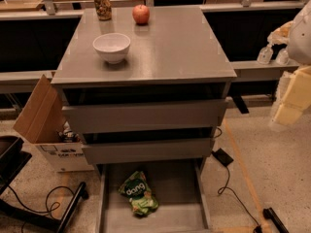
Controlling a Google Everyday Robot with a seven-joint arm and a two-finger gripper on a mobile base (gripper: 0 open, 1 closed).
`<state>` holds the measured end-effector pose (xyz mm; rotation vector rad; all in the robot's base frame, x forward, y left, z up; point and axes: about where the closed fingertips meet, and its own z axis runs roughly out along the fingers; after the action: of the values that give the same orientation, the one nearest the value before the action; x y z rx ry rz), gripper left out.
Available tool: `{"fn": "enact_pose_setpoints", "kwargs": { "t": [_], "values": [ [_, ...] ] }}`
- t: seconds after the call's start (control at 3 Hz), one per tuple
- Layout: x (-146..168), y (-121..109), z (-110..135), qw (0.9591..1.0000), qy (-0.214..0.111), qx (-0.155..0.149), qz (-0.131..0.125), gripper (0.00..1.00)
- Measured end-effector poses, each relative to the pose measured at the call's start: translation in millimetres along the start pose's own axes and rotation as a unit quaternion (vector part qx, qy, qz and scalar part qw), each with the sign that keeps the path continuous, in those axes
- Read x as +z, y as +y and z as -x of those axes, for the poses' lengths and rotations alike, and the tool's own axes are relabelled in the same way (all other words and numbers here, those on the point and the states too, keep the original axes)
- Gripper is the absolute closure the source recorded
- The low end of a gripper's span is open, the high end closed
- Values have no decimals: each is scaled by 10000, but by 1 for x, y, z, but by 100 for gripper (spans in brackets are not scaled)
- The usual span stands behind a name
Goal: Pick green rice chip bag from bottom drawer and place on counter
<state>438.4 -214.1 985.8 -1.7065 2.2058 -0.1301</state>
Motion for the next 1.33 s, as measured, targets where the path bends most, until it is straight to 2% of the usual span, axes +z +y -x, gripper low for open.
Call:
{"fn": "enact_pose_setpoints", "kwargs": {
  "t": [0.33, 0.67, 1.0, 1.33],
  "values": [
    [0, 0, 0, 10000, 0, 0, 0, 0],
    [16, 5, 0, 9997, -232, 52, -81, 0],
    [65, 32, -6, 9967, -762, 291, 57, 0],
    [133, 66, -14, 9898, -1282, 554, 294, 0]
  ]
}}
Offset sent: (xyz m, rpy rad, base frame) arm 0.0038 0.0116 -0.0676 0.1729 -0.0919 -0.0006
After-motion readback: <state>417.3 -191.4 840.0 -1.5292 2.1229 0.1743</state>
